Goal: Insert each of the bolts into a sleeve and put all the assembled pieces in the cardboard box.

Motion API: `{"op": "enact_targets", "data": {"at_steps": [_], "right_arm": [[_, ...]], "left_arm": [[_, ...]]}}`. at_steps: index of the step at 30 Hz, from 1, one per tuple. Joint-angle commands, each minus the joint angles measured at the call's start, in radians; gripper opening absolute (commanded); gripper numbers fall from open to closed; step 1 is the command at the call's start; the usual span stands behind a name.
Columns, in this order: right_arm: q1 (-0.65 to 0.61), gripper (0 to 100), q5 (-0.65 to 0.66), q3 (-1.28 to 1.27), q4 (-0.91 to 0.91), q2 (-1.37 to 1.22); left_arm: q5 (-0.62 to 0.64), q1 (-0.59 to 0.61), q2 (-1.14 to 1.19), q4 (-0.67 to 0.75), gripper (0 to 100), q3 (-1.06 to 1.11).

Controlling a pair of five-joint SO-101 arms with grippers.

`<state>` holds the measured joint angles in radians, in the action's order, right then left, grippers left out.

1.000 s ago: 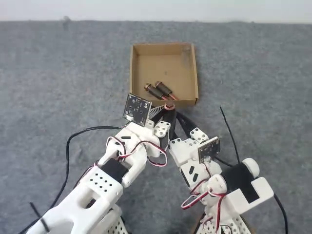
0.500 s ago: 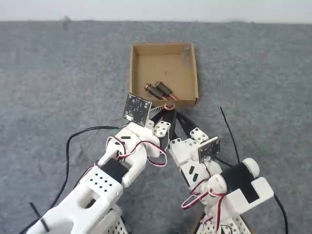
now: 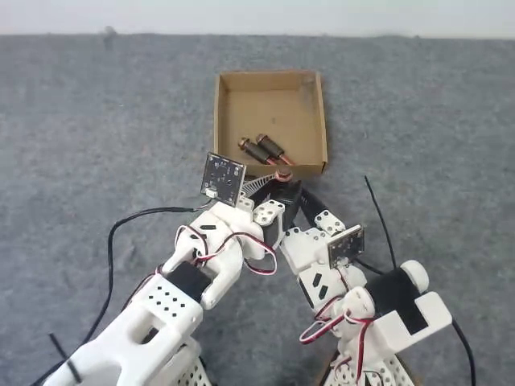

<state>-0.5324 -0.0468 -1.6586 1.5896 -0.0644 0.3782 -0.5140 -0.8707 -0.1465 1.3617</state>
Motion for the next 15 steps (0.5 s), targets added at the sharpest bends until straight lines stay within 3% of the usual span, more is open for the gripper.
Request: {"op": "enact_targets", "data": {"at_steps": [1, 15], "right_arm": [[0.016, 0.6, -0.003, -0.020, 0.028, 0.004], [0.016, 0.6, -0.003, -0.020, 0.028, 0.005]], "left_arm": [[0.011, 0.000, -0.015, -0.008, 13, -0.030], [0.011, 0.046, -0.015, -0.003, 13, -0.030]]}}
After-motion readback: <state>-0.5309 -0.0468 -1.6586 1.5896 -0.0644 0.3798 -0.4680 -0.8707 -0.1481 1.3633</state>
